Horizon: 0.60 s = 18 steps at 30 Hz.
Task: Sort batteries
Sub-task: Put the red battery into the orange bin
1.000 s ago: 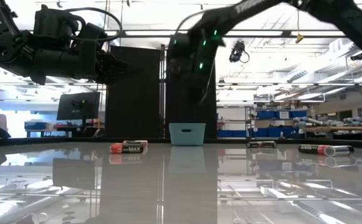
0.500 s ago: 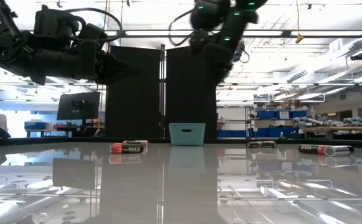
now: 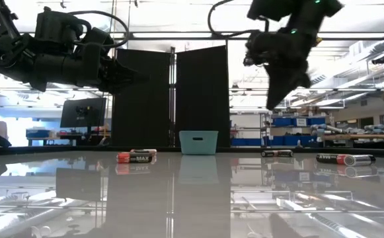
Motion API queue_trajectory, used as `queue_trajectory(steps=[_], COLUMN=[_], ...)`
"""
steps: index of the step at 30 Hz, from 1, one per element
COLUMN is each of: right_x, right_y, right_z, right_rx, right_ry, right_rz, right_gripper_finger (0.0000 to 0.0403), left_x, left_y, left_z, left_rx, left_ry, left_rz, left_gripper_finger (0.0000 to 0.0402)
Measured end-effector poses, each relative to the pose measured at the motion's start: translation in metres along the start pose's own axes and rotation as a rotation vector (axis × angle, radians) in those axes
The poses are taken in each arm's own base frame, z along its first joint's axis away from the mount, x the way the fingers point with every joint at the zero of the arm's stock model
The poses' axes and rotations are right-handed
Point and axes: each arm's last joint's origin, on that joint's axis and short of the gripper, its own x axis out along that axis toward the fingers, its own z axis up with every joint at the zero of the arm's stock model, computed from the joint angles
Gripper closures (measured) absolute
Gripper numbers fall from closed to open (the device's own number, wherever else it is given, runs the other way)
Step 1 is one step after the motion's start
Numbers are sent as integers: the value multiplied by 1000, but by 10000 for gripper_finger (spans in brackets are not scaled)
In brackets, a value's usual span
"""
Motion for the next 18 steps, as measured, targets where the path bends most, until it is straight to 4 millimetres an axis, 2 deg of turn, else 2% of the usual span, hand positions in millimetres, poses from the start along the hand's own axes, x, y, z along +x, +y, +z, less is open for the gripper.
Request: queue_trajectory(steps=[5,10,18], right_x=[-4,-5,-8], right_y=[17,31,36], right_z=[-21,-37,-55], right_rx=[86,172,252], right_ry=[73,112,148], right_rz=[-10,8,-65], right_gripper_finger=[391,364,334], left_x=[0,0,0], left_y=[0,0,0], left_z=[-1,0,2], left_rx=[-4,0,26], left_ry=[6,4,-20], left_rz=[-1,0,2], left_gripper_finger=[390,390,390])
